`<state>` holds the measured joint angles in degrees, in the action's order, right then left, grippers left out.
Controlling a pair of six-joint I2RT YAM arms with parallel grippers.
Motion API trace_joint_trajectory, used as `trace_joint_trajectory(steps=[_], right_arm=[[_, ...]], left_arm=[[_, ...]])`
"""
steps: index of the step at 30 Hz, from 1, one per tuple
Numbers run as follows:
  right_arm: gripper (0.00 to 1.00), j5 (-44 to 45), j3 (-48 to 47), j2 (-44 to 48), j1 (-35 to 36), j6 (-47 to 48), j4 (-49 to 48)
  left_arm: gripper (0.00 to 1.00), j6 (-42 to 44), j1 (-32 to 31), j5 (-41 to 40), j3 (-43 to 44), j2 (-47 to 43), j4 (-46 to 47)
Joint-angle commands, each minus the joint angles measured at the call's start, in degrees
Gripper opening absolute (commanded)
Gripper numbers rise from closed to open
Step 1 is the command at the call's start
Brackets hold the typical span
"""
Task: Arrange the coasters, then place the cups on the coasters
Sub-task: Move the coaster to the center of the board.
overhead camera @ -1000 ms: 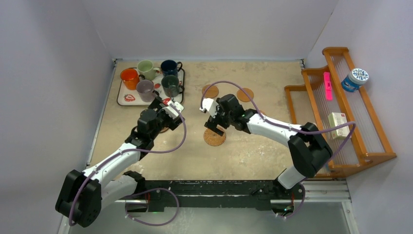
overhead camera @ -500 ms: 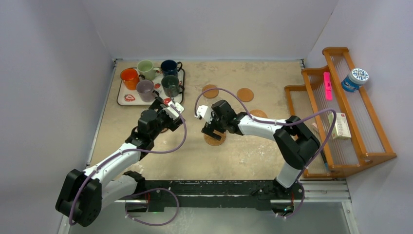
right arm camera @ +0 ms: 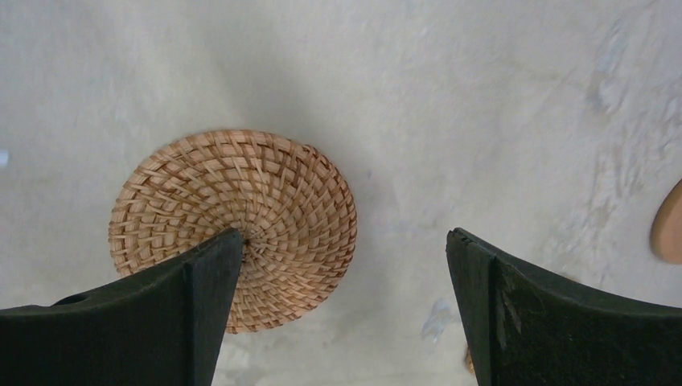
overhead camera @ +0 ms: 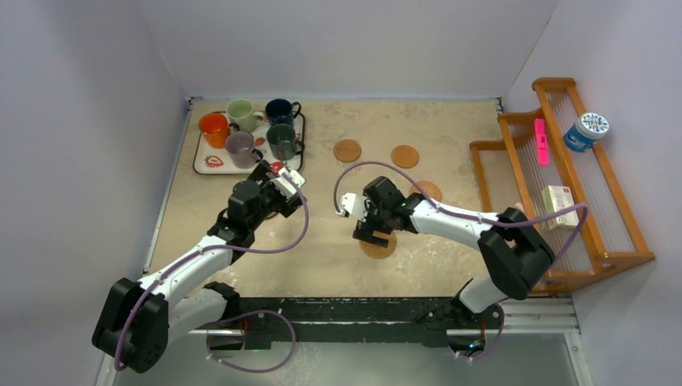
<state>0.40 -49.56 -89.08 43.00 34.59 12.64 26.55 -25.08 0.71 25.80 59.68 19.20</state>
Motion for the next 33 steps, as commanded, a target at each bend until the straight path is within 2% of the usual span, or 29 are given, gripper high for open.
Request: trace_joint_trajectory(steps=[1, 6, 9, 13, 19, 33], right_arm=[[0.99, 1.33, 1.52, 5.06, -2.20, 2.40, 7.36], [0.99, -1.95, -4.31, 9.49, -11.33, 0.76, 4.38], [0.99, 1.23, -7.56, 7.94, -16.08, -1.22, -1.98], [0.99, 7.80, -12.39, -0.40, -20.77, -6.12, -11.16], [0.99, 15.95, -24.42, -15.87, -25.61, -10.63, -12.47], [0.99, 19.71, -38.19, -33.75, -30.08, -10.31, -14.86]], left_arm=[[1.00, -0.64, 0.32, 1.14, 0.18, -0.62, 2.03], [1.00, -0.70, 0.30, 0.81, 0.34, -0.49, 1.81], [1.00, -0.62, 0.30, 0.65, 0.49, -0.19, 1.68], [1.00, -0.52, 0.30, 0.52, 0.65, 0.40, 1.56], [1.00, -0.46, 0.30, 0.78, 0.57, 0.83, 1.67], [1.00, -0.44, 0.30, 1.72, 0.58, 2.35, 2.07]])
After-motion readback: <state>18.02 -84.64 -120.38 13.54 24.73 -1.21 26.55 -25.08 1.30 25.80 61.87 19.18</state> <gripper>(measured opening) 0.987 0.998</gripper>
